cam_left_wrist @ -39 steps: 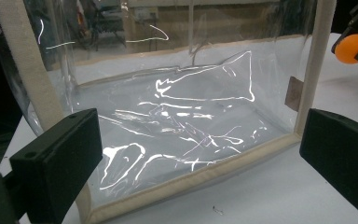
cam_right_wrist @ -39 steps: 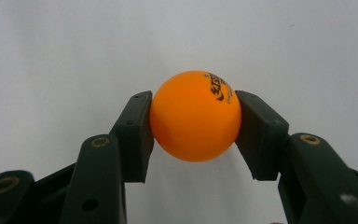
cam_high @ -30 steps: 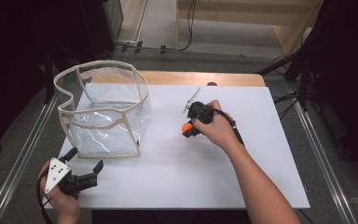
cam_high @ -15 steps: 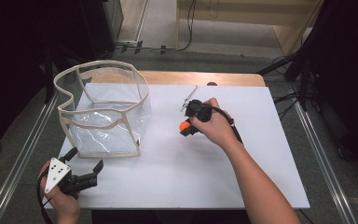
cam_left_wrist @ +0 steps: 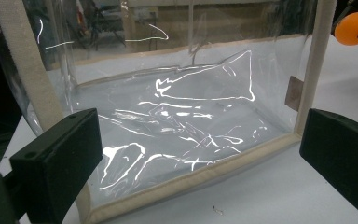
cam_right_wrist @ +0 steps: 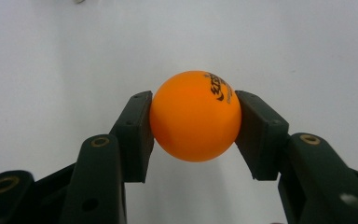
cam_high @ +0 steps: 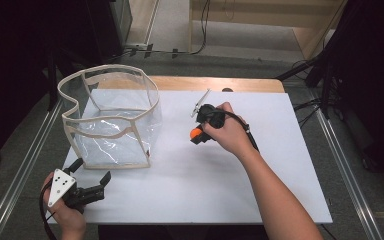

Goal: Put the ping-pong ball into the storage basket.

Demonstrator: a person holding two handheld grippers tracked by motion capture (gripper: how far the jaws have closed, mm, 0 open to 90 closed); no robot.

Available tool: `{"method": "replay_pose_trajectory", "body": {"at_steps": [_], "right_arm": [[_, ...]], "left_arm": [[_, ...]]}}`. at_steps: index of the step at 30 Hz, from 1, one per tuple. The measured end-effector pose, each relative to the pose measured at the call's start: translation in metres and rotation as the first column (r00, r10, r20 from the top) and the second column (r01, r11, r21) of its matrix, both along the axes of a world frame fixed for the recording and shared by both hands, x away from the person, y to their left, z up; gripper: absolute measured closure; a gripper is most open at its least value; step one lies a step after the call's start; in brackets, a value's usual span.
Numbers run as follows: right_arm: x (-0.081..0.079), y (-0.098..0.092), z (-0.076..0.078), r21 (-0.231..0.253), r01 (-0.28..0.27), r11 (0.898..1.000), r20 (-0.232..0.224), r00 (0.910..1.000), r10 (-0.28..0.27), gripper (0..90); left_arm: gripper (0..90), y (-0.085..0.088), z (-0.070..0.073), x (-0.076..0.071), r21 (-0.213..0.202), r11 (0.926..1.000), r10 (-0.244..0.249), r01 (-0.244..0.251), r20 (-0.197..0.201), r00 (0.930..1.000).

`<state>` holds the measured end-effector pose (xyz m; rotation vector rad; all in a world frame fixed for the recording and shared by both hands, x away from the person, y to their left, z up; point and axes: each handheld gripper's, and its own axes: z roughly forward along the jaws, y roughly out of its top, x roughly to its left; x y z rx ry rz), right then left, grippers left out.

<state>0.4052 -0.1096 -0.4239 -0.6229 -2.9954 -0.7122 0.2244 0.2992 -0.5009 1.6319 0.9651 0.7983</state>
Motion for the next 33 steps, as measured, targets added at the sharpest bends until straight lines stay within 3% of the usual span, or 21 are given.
{"method": "replay_pose_trajectory", "body": {"at_steps": [33], "right_arm": [[0.001,0.016,0.024,-0.001,-0.043,0.999,0.005,0.9991,0.043,47.8]], "left_arm": [[0.0,0.0,0.0,0.0,0.003,1.0,-0.001,0.001,-0.002,1.0]]}}
